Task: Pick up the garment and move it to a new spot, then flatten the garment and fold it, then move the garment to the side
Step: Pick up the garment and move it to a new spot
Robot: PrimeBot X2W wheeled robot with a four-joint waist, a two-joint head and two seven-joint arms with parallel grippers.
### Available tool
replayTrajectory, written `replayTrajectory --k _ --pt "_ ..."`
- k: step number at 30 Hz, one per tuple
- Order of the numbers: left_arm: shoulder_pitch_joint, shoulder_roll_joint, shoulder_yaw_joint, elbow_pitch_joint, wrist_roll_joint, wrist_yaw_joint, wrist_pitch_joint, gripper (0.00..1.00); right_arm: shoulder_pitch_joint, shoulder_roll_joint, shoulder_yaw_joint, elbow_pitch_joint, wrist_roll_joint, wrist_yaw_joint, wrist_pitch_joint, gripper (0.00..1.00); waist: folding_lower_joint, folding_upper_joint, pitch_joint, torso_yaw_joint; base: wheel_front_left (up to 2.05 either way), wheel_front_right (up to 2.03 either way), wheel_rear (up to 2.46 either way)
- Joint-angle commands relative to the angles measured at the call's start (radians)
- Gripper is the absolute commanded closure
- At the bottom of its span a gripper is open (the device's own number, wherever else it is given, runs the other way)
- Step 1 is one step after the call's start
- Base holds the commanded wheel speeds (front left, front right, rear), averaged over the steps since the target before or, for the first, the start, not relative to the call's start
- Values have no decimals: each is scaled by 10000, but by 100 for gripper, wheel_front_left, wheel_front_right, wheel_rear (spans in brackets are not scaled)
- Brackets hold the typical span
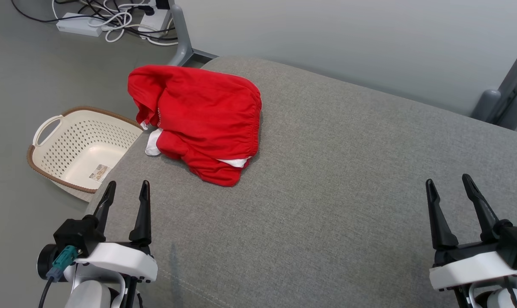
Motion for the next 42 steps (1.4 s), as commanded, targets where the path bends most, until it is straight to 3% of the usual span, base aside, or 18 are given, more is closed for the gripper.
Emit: replayTrajectory --k 1,8,16,22,29,42 --pt "-42 25 20 -46 -109 -50 -14 0 -115 -94 -36 -23 -62 15 -52 0 0 0 81 -59 0 0 0" --pt "-453 22 -116 -143 -422 75 -16 0 -319 -275 1 -158 -106 15 -52 0 0 0 541 -301 0 0 0" --pt "-1991 14 -434 166 -1224 199 -10 0 -1051 -833 275 -405 -163 15 -52 0 0 0 2015 -1012 0 0 0" --pt "-3736 29 -251 1773 -1608 59 -11 0 -1661 -1133 506 -549 -41 11 -52 0 0 0 2969 -1757 0 0 0" --pt "-5557 658 -259 4294 -1942 -146 194 0 -1958 -1182 509 -577 69 11 -52 0 0 0 3580 -2369 0 0 0" --pt "-7613 1257 -688 7625 -2287 -197 1982 0 -2165 -1129 484 -626 86 11 -52 0 0 0 4072 -2605 0 0 0"
